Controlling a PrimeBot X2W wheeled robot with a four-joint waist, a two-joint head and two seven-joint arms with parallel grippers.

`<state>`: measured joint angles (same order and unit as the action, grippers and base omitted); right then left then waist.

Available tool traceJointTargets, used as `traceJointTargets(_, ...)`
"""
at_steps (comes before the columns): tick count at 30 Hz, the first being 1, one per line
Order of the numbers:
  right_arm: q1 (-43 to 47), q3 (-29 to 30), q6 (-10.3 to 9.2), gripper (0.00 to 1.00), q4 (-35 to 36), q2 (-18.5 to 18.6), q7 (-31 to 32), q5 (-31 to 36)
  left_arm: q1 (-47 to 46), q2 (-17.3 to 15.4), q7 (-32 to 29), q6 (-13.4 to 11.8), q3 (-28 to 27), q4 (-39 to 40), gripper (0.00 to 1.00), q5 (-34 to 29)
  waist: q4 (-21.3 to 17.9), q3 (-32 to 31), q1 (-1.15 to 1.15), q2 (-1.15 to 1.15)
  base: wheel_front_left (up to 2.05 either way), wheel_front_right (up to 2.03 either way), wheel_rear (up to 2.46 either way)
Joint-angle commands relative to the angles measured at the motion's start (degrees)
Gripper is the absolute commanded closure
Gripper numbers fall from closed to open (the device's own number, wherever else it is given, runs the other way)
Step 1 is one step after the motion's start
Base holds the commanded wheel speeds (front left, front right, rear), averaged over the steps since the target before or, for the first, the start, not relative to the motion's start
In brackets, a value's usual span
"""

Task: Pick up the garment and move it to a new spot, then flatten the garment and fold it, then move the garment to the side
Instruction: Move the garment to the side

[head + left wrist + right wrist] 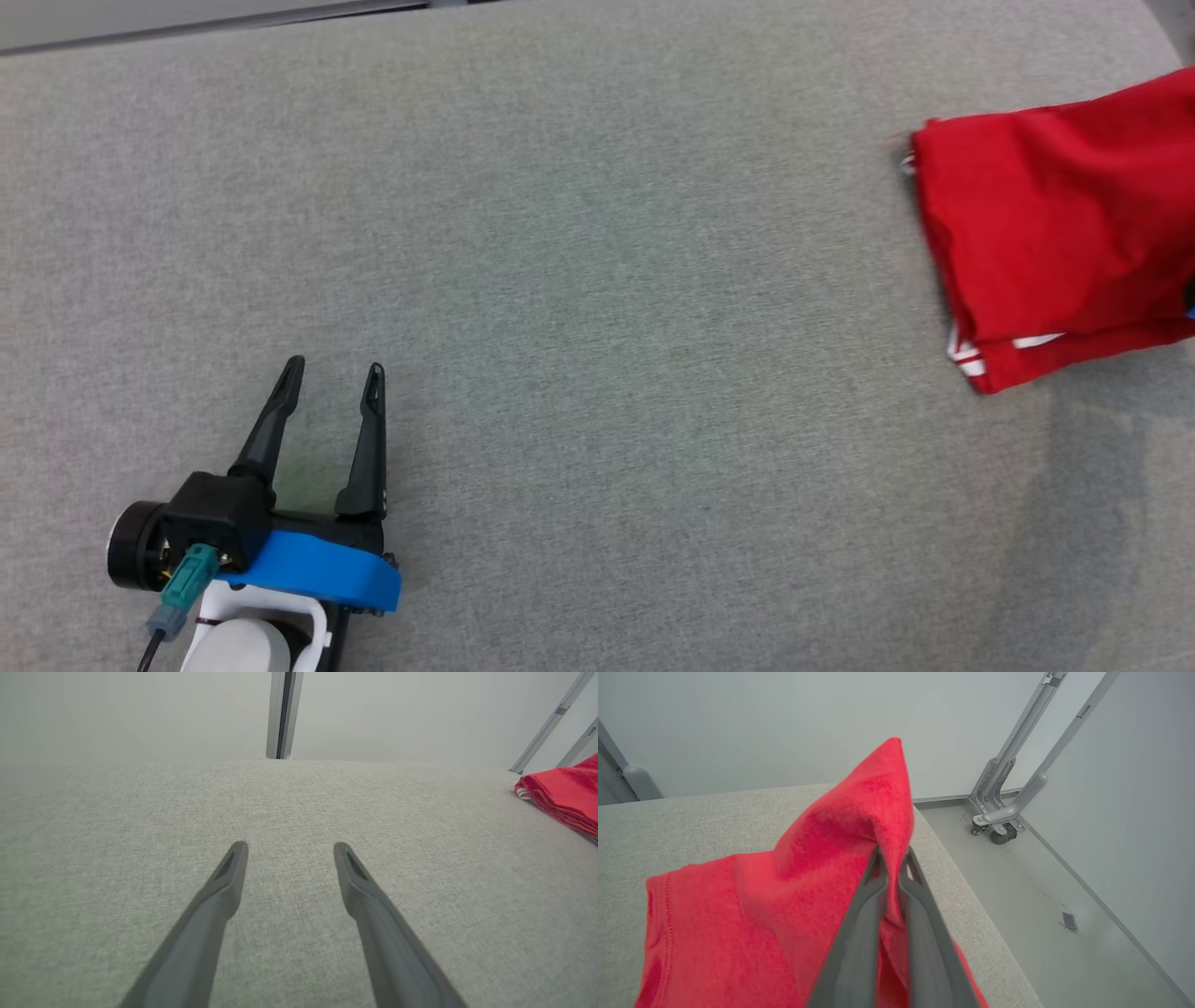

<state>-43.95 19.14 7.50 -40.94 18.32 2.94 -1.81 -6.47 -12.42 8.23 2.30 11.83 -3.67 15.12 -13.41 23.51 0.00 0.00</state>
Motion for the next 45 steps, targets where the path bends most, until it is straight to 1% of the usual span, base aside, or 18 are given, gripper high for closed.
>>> traceJointTargets(1,-0.81,0.39,-0.01,1.00,-0.05,0.53,-0.17,0.48,-0.80,-0.23,0.26,-0.19,0.00,0.19,0.00,-0.03,0.69,0.68,0.00,0.00,0.00,0.00,0.00)
traceJointTargets(2,-0.74,1.59,-0.01,0.84,-0.32,0.95,0.02,1.12,-0.84,-0.20,0.32,-0.22,0.09,0.18,0.00,-0.01,0.93,0.88,0.00,0.00,0.00,0.00,0.00)
traceJointTargets(3,-0.70,2.67,-0.01,0.59,-0.46,1.12,-0.13,1.98,-0.90,-0.19,0.39,-0.21,0.14,0.13,0.00,0.01,1.10,1.04,0.00,0.00,0.00,0.00,0.00)
traceJointTargets(4,-0.76,3.64,-0.01,0.00,-0.27,1.17,-1.01,2.78,-0.96,-0.17,0.37,-0.29,0.19,0.07,0.00,0.04,1.24,1.17,0.00,0.00,0.00,0.00,0.00)
traceJointTargets(8,-1.29,6.22,-0.01,0.00,0.26,-0.92,-5.20,5.41,-1.24,-0.22,0.62,-0.56,0.25,-0.31,0.00,0.32,1.37,1.47,0.00,0.00,0.00,0.00,0.00)
traceJointTargets(10,-1.42,5.92,-0.01,0.00,-0.05,-2.42,-6.71,6.09,-1.32,-0.09,0.74,-0.65,0.38,-0.66,0.00,0.37,1.32,1.36,0.00,0.00,0.00,0.00,0.00)
traceJointTargets(17,-1.65,0.34,-0.01,0.00,-1.24,-5.72,-9.80,6.33,-1.91,0.67,1.63,-0.70,0.61,-2.05,0.00,1.19,1.43,-0.56,0.00,0.00,0.00,0.00,0.00)
traceJointTargets(20,-0.09,-2.50,-0.01,0.00,-1.66,-6.35,-11.30,6.53,-1.98,1.15,2.53,-0.81,0.19,-3.51,0.00,2.08,2.16,-2.60,0.00,0.00,0.00,0.00,0.00)
traceJointTargets(24,3.02,-5.75,-0.01,0.00,-2.08,-8.44,-13.55,5.79,-1.31,2.05,3.75,-0.76,-0.40,-6.77,0.00,3.20,3.86,-6.46,0.00,0.00,0.00,0.00,0.00)
traceJointTargets(30,11.04,-8.36,-0.01,0.00,-0.27,-11.84,-16.36,4.42,0.53,3.25,5.33,-1.33,-1.42,-11.90,0.00,4.89,7.13,-12.79,0.00,0.00,0.00,0.00,0.00)
traceJointTargets(35,19.94,-8.93,-0.01,0.00,4.43,-14.34,-17.73,5.52,2.73,3.78,6.26,-1.74,-2.34,-15.35,0.00,5.38,9.49,-17.19,0.00,0.00,0.00,0.00,0.00)
traceJointTargets(39,27.12,-10.27,-0.01,0.00,9.31,-15.35,-17.98,4.37,5.01,4.46,6.66,-1.70,-3.04,-17.04,0.00,6.05,11.02,-19.78,0.00,0.00,0.00,0.00,0.00)
traceJointTargets(42,31.77,-13.64,-0.01,0.00,12.08,-15.46,-18.09,0.04,6.75,4.87,6.88,-1.60,-3.33,-17.65,0.00,6.43,11.99,-21.20,0.00,0.00,0.00,0.00,0.00)
traceJointTargets(45,35.63,-15.66,-0.01,0.00,14.50,-15.30,-18.13,-2.91,7.82,5.04,6.97,-1.53,-3.48,-17.87,0.00,6.03,12.52,-22.20,0.00,0.00,0.00,0.00,0.00)
